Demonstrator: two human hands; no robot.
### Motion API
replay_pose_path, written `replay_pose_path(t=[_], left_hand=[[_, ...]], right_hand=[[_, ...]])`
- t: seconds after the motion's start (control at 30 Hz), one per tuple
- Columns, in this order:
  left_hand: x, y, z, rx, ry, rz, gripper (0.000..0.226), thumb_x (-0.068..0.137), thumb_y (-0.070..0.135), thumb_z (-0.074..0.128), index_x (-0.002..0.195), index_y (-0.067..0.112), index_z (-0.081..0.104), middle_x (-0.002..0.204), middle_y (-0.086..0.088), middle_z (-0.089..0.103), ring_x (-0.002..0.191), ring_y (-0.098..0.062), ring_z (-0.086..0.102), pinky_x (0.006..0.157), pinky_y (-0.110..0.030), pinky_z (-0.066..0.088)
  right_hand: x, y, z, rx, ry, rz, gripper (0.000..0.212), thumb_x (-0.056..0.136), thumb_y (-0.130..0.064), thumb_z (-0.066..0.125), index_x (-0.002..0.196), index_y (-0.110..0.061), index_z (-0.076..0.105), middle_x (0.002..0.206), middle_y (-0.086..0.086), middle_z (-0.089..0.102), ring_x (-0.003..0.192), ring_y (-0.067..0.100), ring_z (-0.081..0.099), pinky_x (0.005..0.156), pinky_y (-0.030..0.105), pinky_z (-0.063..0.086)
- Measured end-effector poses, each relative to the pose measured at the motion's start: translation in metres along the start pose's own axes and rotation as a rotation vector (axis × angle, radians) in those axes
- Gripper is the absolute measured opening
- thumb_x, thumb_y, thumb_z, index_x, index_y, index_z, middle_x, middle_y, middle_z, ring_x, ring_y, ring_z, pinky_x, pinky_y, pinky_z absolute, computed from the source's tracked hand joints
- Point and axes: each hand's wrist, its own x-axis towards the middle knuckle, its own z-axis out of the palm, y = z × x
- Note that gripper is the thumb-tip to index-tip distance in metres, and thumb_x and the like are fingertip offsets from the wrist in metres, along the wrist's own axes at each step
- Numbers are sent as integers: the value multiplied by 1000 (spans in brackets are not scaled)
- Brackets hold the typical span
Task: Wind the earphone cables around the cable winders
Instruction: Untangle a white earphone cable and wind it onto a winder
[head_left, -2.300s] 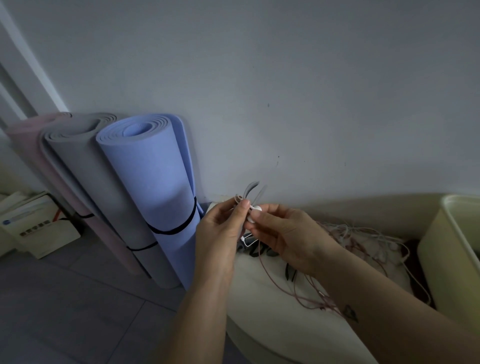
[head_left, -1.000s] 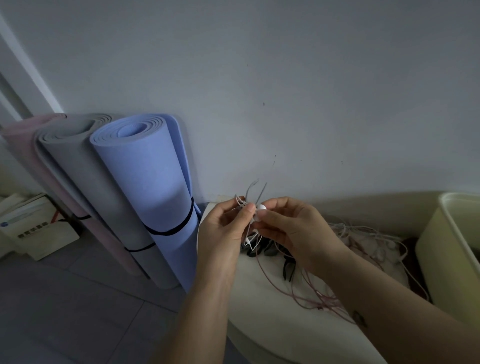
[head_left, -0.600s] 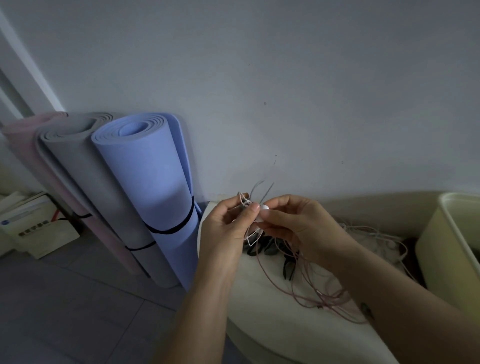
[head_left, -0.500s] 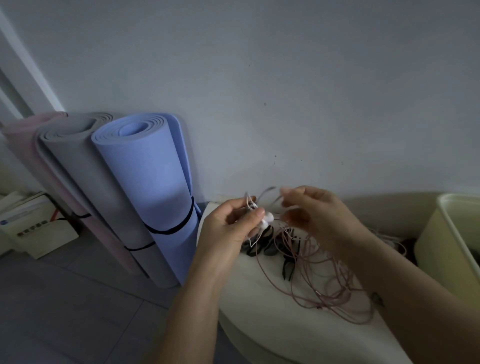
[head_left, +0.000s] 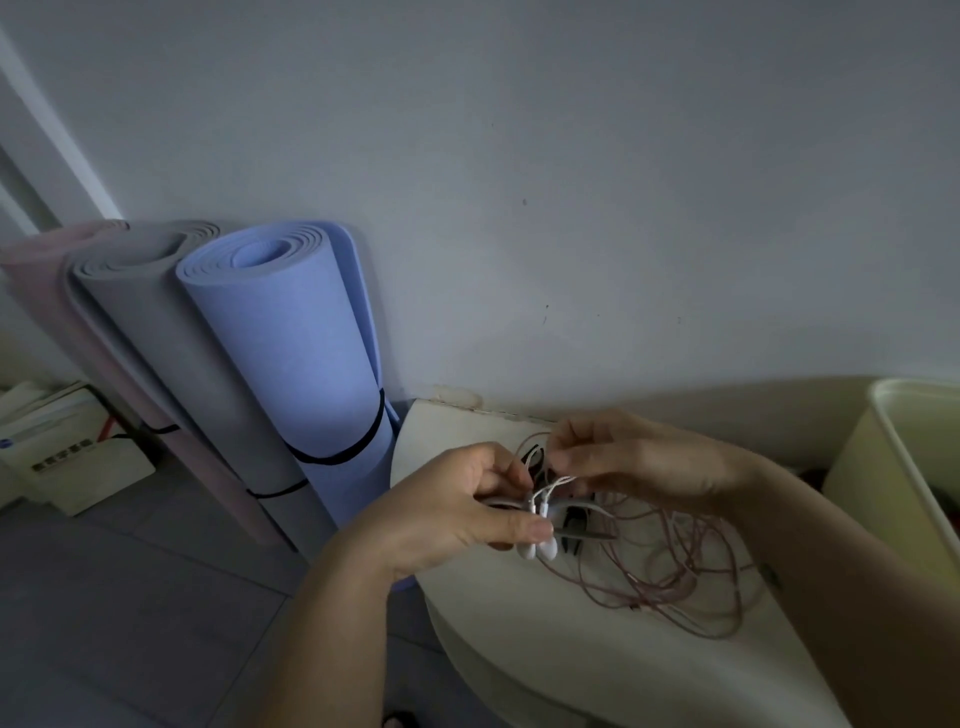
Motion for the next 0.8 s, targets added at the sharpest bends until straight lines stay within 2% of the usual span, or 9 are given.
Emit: replay_pose_path(t=[0.13, 0.23, 0.37, 0.53, 0.6, 0.7, 0.8], left_hand=[[-1, 0, 1, 41, -24, -23, 30, 77, 8, 77, 101, 12, 59, 85, 1, 73, 76, -8, 67, 68, -19, 49], [0, 1, 3, 53, -45, -29, 35, 78, 9, 78, 105, 11, 56, 89, 1, 74, 77, -11, 67, 67, -20, 49], [2, 2, 5, 49, -53, -10, 39, 79, 11, 77, 109, 13, 52, 92, -1, 74, 81, -11, 68, 71, -23, 48], [1, 5, 3, -1, -6, 16, 37, 78, 6, 76, 105, 11, 50, 86, 2, 74, 76, -11, 68, 66, -19, 48], [0, 5, 4, -6, -2, 15, 37, 78, 5, 76, 104, 11, 50, 84, 4, 74, 74, -11, 68, 65, -19, 48], [0, 5, 4, 24, 3, 20, 35, 78, 7, 76, 103, 10, 53, 86, 3, 74, 77, -11, 68, 70, -21, 51], [-1, 6, 3, 35, 8, 53, 30, 77, 7, 78, 98, 10, 57, 87, 1, 74, 79, -12, 69, 78, -24, 55]], right_hand=[[-3, -1, -7, -46, 4, 1, 15, 70, -19, 73, 83, -12, 70, 78, 3, 67, 70, 12, 59, 66, 21, 48], [-1, -3, -4, -66, 34, -43, 11, 70, -22, 80, 78, -17, 75, 77, 5, 69, 71, 17, 59, 68, 26, 47], [4, -1, 1, -27, 72, -79, 12, 69, -17, 74, 80, -11, 72, 78, 5, 71, 71, 13, 65, 68, 22, 50], [8, 4, 0, 108, 72, -46, 14, 65, -15, 78, 78, -13, 74, 85, 12, 71, 79, 21, 65, 82, 34, 50], [10, 7, -1, 183, 58, -30, 14, 66, -8, 80, 78, -13, 75, 85, 13, 70, 78, 21, 65, 82, 33, 49], [13, 10, -2, 307, 46, -20, 18, 60, -8, 78, 77, -11, 74, 84, 15, 65, 76, 23, 60, 78, 30, 47], [12, 11, -4, 296, -4, -10, 20, 59, -13, 80, 78, -12, 75, 84, 14, 67, 79, 24, 61, 79, 30, 48]])
